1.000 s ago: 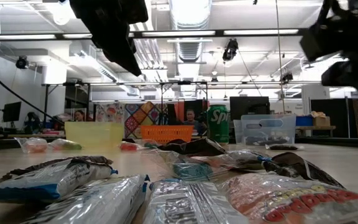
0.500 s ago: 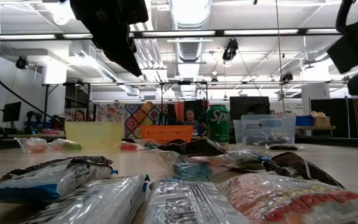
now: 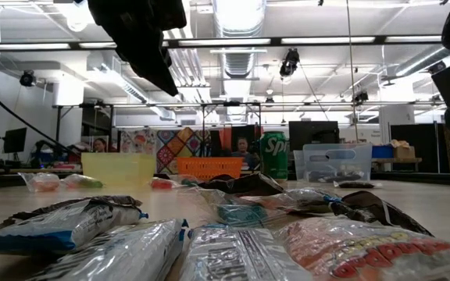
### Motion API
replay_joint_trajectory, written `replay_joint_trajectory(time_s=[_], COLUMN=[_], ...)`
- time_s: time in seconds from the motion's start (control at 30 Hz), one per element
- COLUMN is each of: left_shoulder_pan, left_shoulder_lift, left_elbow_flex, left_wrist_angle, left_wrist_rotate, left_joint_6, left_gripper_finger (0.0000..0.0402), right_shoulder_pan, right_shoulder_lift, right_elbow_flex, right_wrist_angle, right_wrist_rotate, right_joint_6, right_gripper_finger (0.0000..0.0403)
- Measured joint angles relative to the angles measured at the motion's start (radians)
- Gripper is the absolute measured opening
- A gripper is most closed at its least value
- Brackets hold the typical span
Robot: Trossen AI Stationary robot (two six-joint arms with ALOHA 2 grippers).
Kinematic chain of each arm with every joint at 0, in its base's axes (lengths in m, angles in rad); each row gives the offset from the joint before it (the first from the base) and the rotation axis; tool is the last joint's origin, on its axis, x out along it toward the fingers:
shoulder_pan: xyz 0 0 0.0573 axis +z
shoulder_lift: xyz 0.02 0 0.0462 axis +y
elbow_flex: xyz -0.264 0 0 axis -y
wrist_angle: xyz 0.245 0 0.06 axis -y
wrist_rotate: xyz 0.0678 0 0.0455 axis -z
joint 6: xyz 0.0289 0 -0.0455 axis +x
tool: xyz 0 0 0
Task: Organize candy in baskets
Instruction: Put the white chocolate into the orange bin
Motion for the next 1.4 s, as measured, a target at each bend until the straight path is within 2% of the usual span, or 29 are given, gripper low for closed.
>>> replay_joint_trajectory(time_s=[0.23, 0.33, 0.43, 0.5, 0.6, 0.7, 0.83, 0.97, 1.1, 1.23, 1.4], left_shoulder_pan=[-0.002, -0.002, -0.006, -0.018, -0.049, -0.091, -0.140, -0.177, -0.233, -0.262, -0.276], left_shoulder_lift=[0.000, -0.001, -0.010, -0.022, -0.034, -0.035, -0.035, -0.035, -0.051, -0.102, -0.212], left_elbow_flex=[0.000, 0.000, 0.000, 0.000, 0.000, 0.000, 0.000, 0.000, -0.011, -0.062, -0.179], left_wrist_angle=[0.000, 0.000, -0.001, -0.007, -0.040, -0.082, -0.134, -0.182, -0.218, -0.180, -0.104], left_wrist_rotate=[0.001, 0.002, 0.003, 0.010, 0.011, 0.011, -0.004, -0.037, -0.096, -0.104, -0.131], left_joint_6=[-0.010, -0.018, -0.035, -0.054, -0.105, -0.165, -0.251, -0.308, -0.294, -0.305, -0.390], left_gripper_finger=[0.0064, 0.0064, 0.0064, 0.0064, 0.0064, 0.0064, 0.0064, 0.0064, 0.0064, 0.0064, 0.0064], right_shoulder_pan=[-0.027, -0.038, -0.053, -0.069, -0.117, -0.193, -0.332, -0.488, -0.640, -0.782, -0.911], right_shoulder_lift=[-0.031, -0.071, -0.138, -0.186, -0.269, -0.342, -0.405, -0.416, -0.381, -0.316, -0.203], right_elbow_flex=[-0.005, -0.008, -0.007, -0.007, -0.007, -0.007, -0.007, -0.007, -0.007, -0.007, -0.007], right_wrist_angle=[0.004, 0.000, 0.000, 0.000, 0.015, 0.058, 0.189, 0.409, 0.626, 0.829, 0.996], right_wrist_rotate=[0.044, 0.055, 0.083, 0.134, 0.278, 0.409, 0.503, 0.493, 0.383, 0.224, 0.196], right_joint_6=[-0.053, -0.064, -0.076, -0.102, -0.188, -0.331, -0.571, -0.834, -1.029, -1.086, -1.121], right_gripper_finger=[0.0030, 0.0015, 0.0015, 0.0017, 0.0017, 0.0017, 0.0017, 0.0017, 0.0017, 0.0018, 0.0018])
